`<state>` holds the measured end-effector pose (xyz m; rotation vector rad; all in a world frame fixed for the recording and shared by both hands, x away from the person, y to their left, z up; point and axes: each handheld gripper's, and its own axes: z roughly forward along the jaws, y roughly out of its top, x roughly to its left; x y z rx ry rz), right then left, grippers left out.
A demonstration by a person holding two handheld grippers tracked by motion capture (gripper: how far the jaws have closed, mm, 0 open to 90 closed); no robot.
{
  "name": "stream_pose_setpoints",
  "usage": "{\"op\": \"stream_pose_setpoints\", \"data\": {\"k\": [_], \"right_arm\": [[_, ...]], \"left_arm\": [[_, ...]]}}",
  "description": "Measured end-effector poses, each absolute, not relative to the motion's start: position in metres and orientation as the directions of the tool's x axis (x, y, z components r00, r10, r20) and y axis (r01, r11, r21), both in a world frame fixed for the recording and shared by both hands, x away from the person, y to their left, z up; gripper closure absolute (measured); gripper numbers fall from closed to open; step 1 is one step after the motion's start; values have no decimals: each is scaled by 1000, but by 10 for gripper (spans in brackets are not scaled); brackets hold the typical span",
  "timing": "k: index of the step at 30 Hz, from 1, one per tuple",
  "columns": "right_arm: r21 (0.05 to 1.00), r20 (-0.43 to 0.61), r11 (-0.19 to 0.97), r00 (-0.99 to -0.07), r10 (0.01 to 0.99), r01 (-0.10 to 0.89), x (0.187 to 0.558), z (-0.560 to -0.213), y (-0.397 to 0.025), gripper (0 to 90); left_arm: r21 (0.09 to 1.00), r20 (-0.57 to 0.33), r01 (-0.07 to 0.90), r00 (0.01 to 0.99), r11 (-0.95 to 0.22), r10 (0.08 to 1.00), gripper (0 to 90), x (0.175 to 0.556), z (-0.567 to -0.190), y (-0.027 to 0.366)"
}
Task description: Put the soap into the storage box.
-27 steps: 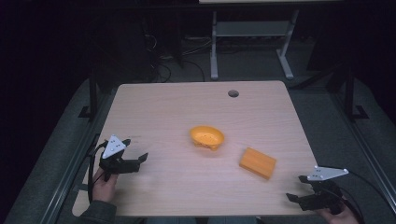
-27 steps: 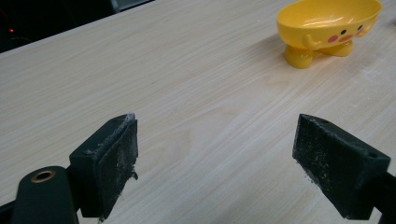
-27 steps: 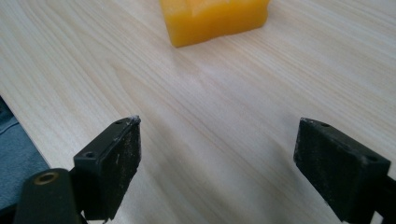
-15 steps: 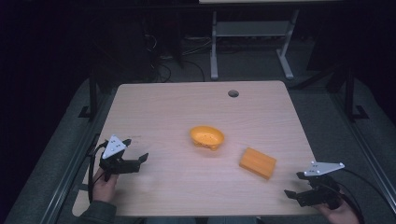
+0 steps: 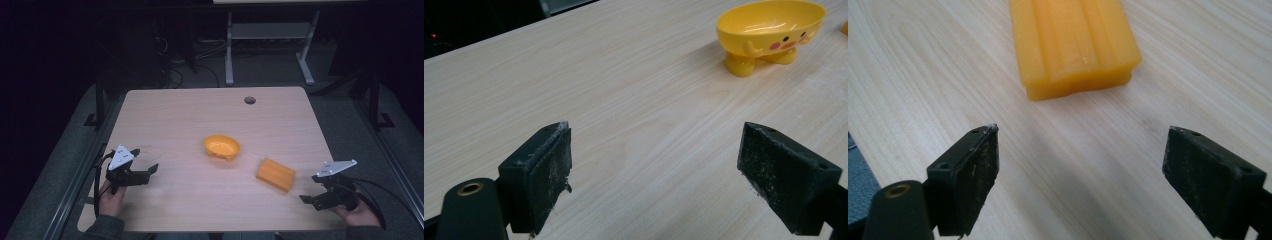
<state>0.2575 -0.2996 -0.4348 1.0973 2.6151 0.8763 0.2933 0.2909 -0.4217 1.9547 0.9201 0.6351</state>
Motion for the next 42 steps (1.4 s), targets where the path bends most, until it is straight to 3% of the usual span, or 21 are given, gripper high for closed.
{"op": "stream_pose_setpoints", "data": {"k": [17,42], "right_arm": [[551,31,623,-760,650,555,286,-415,-277,144],[500,31,696,-814,580,515,320,-414,-233,144]], "left_arm": [[864,76,360,597,-351,799,134,293,-421,292],[872,67,355,595,-337,801,134,294,-420,293]]}}
